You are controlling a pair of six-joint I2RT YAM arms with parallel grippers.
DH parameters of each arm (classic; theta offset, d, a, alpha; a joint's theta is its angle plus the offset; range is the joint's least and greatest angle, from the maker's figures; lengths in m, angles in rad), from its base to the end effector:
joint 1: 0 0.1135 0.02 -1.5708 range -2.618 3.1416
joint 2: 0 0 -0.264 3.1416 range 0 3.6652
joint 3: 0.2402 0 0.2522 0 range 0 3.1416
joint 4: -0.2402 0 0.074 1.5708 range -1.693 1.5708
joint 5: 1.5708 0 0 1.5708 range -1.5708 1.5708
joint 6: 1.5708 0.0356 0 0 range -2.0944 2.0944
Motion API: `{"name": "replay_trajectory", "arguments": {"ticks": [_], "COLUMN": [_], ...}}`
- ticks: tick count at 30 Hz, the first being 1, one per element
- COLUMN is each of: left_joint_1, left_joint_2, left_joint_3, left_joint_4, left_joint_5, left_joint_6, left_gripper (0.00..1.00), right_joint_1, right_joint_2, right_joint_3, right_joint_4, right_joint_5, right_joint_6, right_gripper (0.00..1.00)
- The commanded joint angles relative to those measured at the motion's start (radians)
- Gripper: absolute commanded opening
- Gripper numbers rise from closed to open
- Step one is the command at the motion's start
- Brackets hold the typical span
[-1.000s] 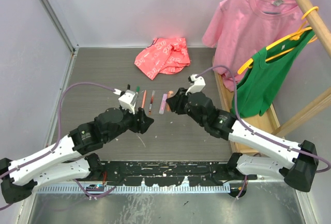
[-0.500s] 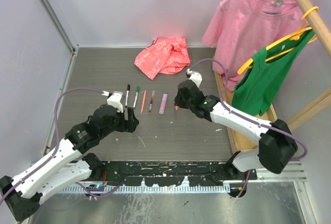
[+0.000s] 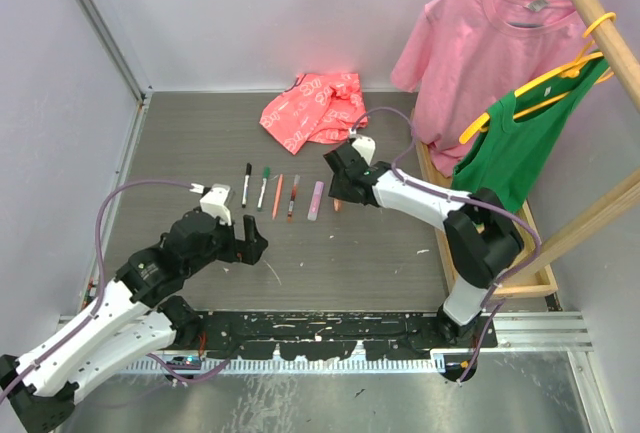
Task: Insert the pens into the pen caps
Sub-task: Place the pen at the center of the board.
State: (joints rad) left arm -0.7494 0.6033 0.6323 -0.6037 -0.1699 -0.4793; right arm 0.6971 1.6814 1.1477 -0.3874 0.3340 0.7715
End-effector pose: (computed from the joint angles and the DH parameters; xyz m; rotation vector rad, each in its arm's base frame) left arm 0.1046 -0.0891 0.2711 0.1937 2.1759 -0.5321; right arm 0.2802 0.2194 0.2172 0.2286 2.4265 0.2446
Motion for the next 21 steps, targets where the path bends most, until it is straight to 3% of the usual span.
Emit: {"name": "replay_trajectory", "arguments": {"ticks": [1,7,21], "left_joint_1": [0.007,0.006,0.006], "left_joint_2": [-0.033,-0.036,-0.059], "left_joint_3": [0.041,0.123,0.119], "left_joint_4": [-0.023,-0.120,-0.133], "left_joint_5": [0.021,-0.025,-0.029], "left_joint_6": [-0.006,0.044,0.054], "left_gripper": [0.98,0.98,0.98], "right_joint_1": [0.000,-0.001,-0.001], "right_joint_2": [0.070,0.178,0.268], "right_joint_3": [0.106,0.191,0.218], "right_joint_4": [-0.060,-0.134,-0.175], "right_joint_5": [0.016,-0.002,-0.021], "right_joint_6": [0.028,0.021,0.032], "right_gripper": [0.11,0.14,0.19]}}
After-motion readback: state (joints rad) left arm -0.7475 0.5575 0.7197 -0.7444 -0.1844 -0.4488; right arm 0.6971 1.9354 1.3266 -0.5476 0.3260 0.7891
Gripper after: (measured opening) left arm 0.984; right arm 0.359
